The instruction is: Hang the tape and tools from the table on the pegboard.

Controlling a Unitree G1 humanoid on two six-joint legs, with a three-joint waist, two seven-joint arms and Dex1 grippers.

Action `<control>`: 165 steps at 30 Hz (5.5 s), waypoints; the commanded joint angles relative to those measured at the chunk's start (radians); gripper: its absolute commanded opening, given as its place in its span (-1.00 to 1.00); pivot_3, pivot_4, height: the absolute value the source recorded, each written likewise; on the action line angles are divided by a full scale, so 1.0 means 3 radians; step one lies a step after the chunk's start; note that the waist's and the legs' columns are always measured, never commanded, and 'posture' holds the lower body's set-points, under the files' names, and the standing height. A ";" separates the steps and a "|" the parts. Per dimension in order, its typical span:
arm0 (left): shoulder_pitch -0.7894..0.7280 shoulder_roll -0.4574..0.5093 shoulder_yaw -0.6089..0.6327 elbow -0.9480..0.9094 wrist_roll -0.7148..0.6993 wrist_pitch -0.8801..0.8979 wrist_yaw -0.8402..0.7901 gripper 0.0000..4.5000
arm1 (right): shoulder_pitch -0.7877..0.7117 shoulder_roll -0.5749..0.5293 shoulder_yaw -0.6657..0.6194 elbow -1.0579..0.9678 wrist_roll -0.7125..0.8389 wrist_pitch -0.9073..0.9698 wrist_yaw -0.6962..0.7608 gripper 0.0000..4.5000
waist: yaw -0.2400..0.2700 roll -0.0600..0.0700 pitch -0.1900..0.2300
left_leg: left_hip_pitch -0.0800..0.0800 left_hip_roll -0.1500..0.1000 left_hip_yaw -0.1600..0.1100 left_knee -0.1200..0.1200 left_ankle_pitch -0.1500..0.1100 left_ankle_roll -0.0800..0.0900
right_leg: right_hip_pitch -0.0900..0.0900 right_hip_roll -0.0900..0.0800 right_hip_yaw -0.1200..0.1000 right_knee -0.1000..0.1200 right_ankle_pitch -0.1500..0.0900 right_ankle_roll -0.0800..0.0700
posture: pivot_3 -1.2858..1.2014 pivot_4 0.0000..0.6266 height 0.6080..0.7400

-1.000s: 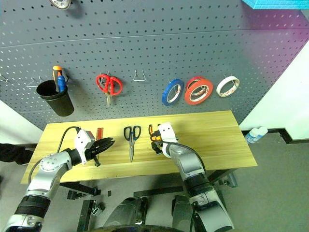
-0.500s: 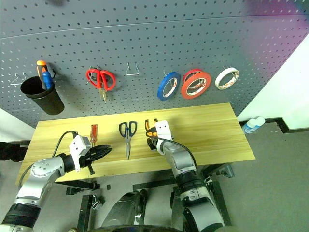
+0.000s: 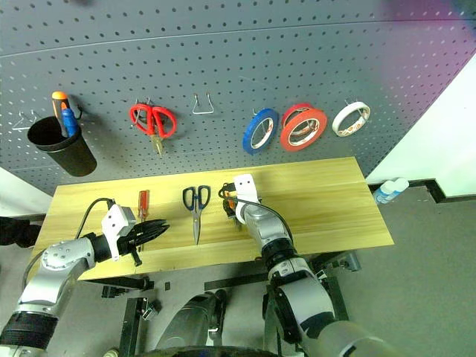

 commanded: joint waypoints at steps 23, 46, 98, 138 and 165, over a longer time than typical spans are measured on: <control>0.0122 0.0036 0.0115 -0.0230 -0.0087 0.0075 0.0029 -0.71 | -0.0235 0.0225 -0.0030 0.0562 -0.0002 -0.0106 -0.0126 0.87 | 0.0005 0.0001 0.0001 | 0.0000 0.0003 0.0000 -0.0008 0.0002 -0.0004 | -0.0001 0.0001 0.0000 -0.0003 0.0000 -0.0002 | 0.04 -0.20 1.00; 0.0095 0.0022 0.0122 -0.0217 -0.0088 0.0081 0.0025 -0.71 | -0.0092 0.0240 -0.0024 0.0388 0.0047 0.0337 -0.0214 -0.07 | 0.0005 -0.0001 0.0000 | 0.0003 0.0006 -0.0001 -0.0010 0.0002 -0.0004 | -0.0001 0.0004 0.0000 -0.0007 0.0001 -0.0004 | 0.03 -0.20 1.00; -0.0506 -0.0256 0.0461 -0.0412 -0.0413 0.0045 0.0461 -0.71 | 0.0136 -0.0744 0.0187 -0.3471 0.0120 -0.0346 0.0794 -0.07 | 0.0022 -0.0046 -0.0107 | -0.0040 0.0027 -0.0001 0.0002 0.0032 -0.0054 | -0.0028 0.0039 -0.0008 0.0000 0.0020 -0.0021 | 0.02 -0.76 1.00; -0.0464 -0.0405 0.0385 -0.0298 -0.0209 -0.0142 0.0681 -0.71 | -0.1370 0.0085 0.0066 -0.0374 -0.0065 -0.2272 0.0362 -0.07 | 0.0003 -0.0066 -0.0260 | 0.0014 0.0041 0.0054 0.0004 0.0031 -0.0053 | -0.0024 0.0058 0.0060 0.0048 0.0025 -0.0030 | 0.05 -0.79 1.00; -0.0263 -0.0419 0.0354 -0.0662 -0.0241 0.0132 0.0707 -0.71 | -0.1856 0.0121 -0.0275 0.0751 0.0059 -0.2761 0.0328 -0.07 | 0.0011 -0.0064 -0.0259 | 0.0014 0.0063 0.0059 0.0004 0.0026 -0.0045 | -0.0025 0.0079 0.0063 0.0045 0.0035 -0.0047 | 0.07 -0.70 1.00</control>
